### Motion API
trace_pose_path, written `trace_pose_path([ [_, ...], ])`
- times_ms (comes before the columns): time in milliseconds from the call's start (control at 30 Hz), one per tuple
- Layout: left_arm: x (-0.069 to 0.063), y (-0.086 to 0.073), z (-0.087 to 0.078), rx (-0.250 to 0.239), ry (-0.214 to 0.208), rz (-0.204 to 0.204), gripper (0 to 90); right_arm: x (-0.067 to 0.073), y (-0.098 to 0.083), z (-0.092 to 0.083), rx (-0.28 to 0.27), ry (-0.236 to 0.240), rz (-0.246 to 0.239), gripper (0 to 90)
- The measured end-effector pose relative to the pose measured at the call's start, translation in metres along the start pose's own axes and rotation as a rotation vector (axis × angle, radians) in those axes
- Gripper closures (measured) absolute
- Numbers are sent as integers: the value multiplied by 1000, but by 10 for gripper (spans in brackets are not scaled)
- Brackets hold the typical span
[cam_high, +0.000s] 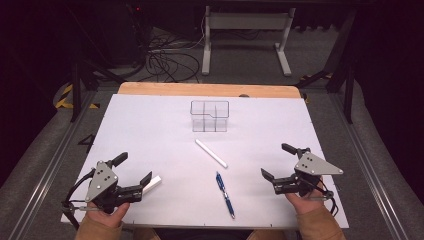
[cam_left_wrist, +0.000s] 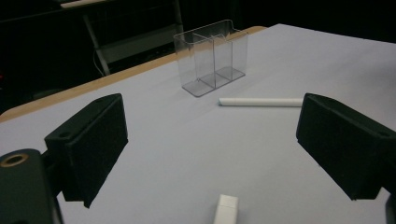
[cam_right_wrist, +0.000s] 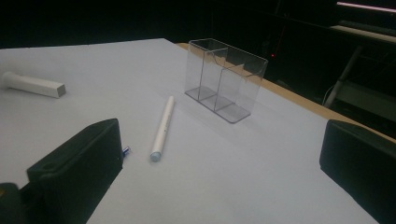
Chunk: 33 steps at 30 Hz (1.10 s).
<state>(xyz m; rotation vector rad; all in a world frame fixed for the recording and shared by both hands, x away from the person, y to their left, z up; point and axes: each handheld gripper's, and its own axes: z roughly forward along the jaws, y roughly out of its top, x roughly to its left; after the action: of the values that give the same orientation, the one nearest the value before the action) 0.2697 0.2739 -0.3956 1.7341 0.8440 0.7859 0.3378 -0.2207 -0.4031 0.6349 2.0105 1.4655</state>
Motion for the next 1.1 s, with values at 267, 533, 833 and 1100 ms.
trace_pose_path([
  [267, 0, 0, 0, -1, 0, -1, 96, -1, 0, 1, 0, 0, 20, 1],
  [533, 1, 0, 0, -2, -1, -8, 96, -1, 1, 4, 21, -19, 46, 1],
  [833, 1, -1, -1, -2, 0, -7, 96, 5, 4, 12, 61, -41, 56, 2],
  [1100, 1, 0, 0, -2, 1, -7, 96, 4, 7, 10, 83, -31, 79, 29],
])
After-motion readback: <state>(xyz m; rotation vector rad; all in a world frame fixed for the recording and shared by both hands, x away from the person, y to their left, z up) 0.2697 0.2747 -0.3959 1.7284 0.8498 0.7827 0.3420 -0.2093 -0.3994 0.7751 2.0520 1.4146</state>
